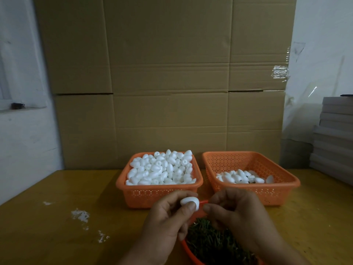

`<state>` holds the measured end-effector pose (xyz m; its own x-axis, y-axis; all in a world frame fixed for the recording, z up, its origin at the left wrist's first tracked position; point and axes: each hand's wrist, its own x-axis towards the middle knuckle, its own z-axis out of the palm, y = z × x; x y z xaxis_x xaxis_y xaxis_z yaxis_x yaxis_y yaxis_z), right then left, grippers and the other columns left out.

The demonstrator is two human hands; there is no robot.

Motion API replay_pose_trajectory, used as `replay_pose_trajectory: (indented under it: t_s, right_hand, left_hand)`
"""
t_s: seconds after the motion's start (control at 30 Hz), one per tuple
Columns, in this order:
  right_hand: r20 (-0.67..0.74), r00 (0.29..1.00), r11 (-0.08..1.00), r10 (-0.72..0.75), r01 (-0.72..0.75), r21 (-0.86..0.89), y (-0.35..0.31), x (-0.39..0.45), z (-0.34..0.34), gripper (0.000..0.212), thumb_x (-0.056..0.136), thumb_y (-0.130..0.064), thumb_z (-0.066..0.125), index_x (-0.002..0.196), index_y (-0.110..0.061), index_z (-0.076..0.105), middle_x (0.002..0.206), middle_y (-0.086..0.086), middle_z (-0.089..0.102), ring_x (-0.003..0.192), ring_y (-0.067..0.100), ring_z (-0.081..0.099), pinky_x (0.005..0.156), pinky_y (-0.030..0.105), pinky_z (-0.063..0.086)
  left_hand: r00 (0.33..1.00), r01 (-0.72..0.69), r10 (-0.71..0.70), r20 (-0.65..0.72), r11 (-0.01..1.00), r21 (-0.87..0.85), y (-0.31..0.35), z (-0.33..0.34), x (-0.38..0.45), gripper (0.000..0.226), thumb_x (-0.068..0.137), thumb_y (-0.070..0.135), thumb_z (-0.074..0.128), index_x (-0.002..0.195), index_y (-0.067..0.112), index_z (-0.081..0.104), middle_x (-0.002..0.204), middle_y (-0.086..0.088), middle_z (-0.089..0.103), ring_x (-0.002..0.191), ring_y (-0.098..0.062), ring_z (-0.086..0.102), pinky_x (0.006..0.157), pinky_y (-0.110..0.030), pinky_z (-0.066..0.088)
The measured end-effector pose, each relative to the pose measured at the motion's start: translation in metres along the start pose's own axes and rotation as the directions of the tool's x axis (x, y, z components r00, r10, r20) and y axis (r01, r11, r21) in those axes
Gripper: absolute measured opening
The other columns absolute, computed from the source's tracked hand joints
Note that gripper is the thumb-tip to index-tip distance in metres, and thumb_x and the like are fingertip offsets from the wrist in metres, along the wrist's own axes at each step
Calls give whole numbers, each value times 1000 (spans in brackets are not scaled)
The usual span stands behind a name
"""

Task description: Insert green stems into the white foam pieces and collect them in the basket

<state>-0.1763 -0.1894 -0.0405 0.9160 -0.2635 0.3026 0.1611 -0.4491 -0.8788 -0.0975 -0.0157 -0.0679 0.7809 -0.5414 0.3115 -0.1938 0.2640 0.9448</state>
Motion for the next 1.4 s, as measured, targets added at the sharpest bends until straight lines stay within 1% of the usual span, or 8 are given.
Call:
replay_pose_trajectory:
  t_s: [0.07, 0.13, 0.27, 0.63, 0.93, 1.13, 1.23, 1.4]
  right_hand:
    - [20, 1000, 975, 12, -16, 222, -5, -1, -2, 26, 68, -25, 80, 78, -3, 71, 66, 17, 72, 56, 24, 67, 57, 27, 56]
    - [59, 998, 930, 9, -30, 367, -10, -2, -2, 21, 68, -17, 78, 78, 0, 72, 71, 24, 72, 59, 26, 69, 59, 28, 58]
    - [91, 996, 876, 4, -47, 480, -12, -2, 1, 15, 64, -8, 76, 78, -2, 76, 78, 30, 72, 65, 29, 73, 60, 29, 60]
    - [138, 990, 897, -40, -26, 440, -10, -2, 4, 15, 70, -12, 73, 85, -10, 78, 82, 24, 75, 73, 31, 74, 66, 31, 61]
    - [147, 989, 911, -28, -35, 412, -8, -1, 8, 29, 72, -16, 74, 98, -4, 70, 83, 23, 75, 74, 31, 75, 64, 31, 60]
    - [154, 988, 931, -23, -35, 363, -7, -3, 10, 30, 74, -22, 72, 98, -4, 69, 82, 18, 76, 77, 29, 75, 67, 28, 59]
    - [130, 991, 944, -35, -10, 331, -8, -5, 11, 27, 76, -21, 72, 95, -4, 69, 79, 16, 76, 76, 28, 75, 67, 27, 58]
    - [114, 991, 968, -74, 44, 245, -9, -7, 13, 6, 87, -10, 71, 90, -4, 71, 76, 13, 76, 70, 19, 75, 64, 21, 56]
  left_hand:
    - [998, 58, -58, -2, 991, -121, 2, 0, 1, 25, 76, 30, 75, 99, 18, 75, 64, -4, 51, 51, -12, 43, 43, -22, 34]
    - [995, 96, -97, 8, 973, -208, 6, 0, 1, 20, 79, 25, 81, 94, 14, 73, 65, -6, 51, 49, -13, 42, 41, -22, 31]
    - [993, 116, -121, 2, 951, -288, 10, 1, 1, 18, 76, 29, 70, 80, 11, 71, 63, -9, 47, 45, -13, 37, 38, -20, 25]
    - [992, 129, -128, 22, 955, -266, 10, 1, 0, 26, 83, 33, 65, 83, 7, 72, 63, -9, 42, 44, -11, 34, 39, -20, 21]
    - [992, 127, -126, 20, 955, -269, 12, 4, -1, 27, 84, 32, 64, 84, 6, 71, 62, -9, 42, 43, -11, 33, 38, -19, 21]
    - [993, 116, -115, 19, 959, -257, 13, 5, -1, 28, 83, 32, 65, 83, 5, 71, 61, -9, 42, 42, -10, 34, 37, -19, 21]
    - [993, 116, -116, 17, 960, -253, 12, 5, -1, 29, 81, 33, 66, 83, 5, 71, 61, -9, 42, 42, -10, 34, 37, -19, 23]
    - [994, 106, -104, 24, 965, -240, 13, 5, -2, 26, 80, 34, 66, 82, 9, 74, 60, -7, 43, 42, -9, 35, 37, -19, 23]
